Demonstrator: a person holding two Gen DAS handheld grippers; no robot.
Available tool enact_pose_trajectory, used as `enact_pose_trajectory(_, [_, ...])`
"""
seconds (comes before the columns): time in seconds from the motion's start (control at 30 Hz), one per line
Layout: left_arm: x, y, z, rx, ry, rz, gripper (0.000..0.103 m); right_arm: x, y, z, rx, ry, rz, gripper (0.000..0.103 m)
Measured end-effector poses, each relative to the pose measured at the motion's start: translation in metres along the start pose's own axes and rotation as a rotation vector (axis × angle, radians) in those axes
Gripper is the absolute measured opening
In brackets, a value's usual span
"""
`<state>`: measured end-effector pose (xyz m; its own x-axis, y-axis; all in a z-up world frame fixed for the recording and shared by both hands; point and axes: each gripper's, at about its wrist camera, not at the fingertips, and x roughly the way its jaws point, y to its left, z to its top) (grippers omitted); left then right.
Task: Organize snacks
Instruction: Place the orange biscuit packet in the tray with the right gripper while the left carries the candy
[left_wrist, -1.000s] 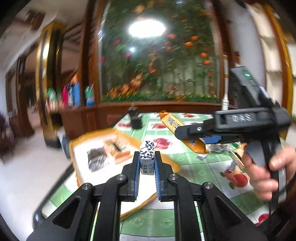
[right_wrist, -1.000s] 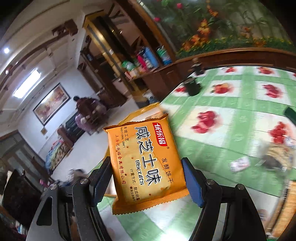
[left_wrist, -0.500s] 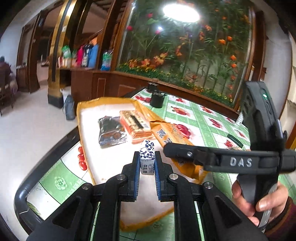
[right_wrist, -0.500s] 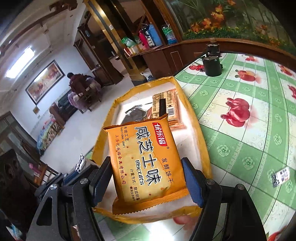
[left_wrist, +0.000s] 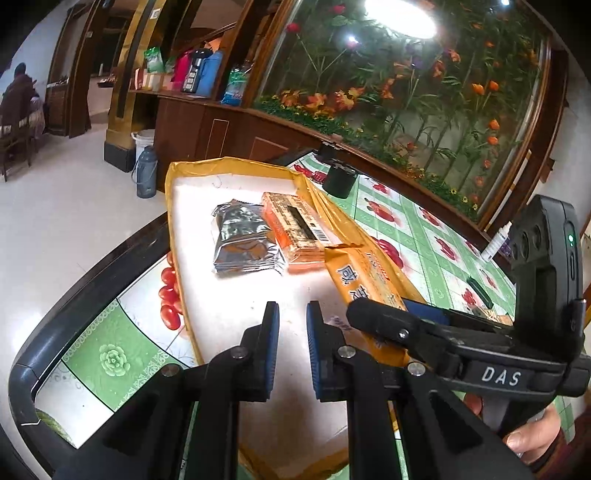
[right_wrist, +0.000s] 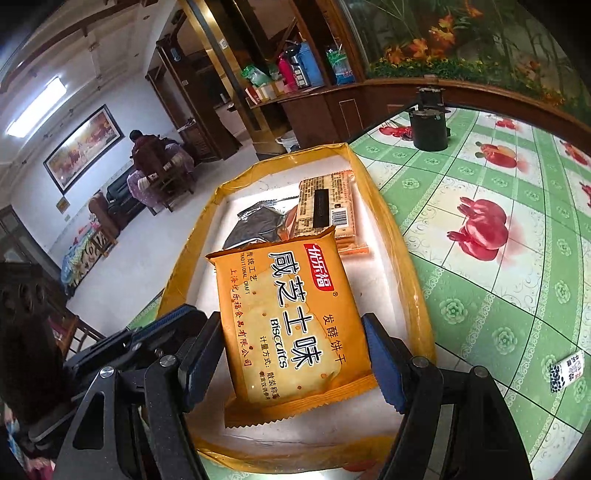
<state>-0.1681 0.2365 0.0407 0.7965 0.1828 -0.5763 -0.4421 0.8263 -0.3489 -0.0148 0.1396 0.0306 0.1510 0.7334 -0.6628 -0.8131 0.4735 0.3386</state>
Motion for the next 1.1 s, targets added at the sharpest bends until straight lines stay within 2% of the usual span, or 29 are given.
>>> enact_pose_trajectory(0.07, [-0.001, 0.0, 0.0, 0.002, -0.002, 0.002, 0.015, 0.0, 0.0, -0.001, 0.001, -0.001, 0.001, 0.079])
enact_pose_trajectory(0.2, [0.0, 0.001, 0.0, -0.002, -0.002, 0.001, 0.029, -0.003, 0.003, -0.003, 0.009, -0.009, 0.019, 0.079])
enact_pose_trajectory(0.3, [0.0, 0.002, 0.001, -0.004, -0.001, -0.003, 0.03, -0.005, 0.001, -0.002, 0.021, -0.014, 0.032, 0.079])
enact_pose_trajectory(0.43, [-0.004, 0.003, 0.002, 0.0, -0.005, -0.001, 0.04, -0.008, -0.003, 0.0, 0.031, -0.022, 0.042, 0.079])
enact_pose_trajectory(0.67, [-0.014, -0.006, 0.004, 0.02, -0.027, 0.001, 0.04, -0.028, -0.006, 0.0, 0.048, -0.07, 0.058, 0.079])
enact_pose_trajectory(1.1, [-0.032, -0.044, 0.002, 0.117, -0.046, 0.0, 0.045, -0.055, -0.026, -0.001, 0.116, -0.098, 0.074, 0.079])
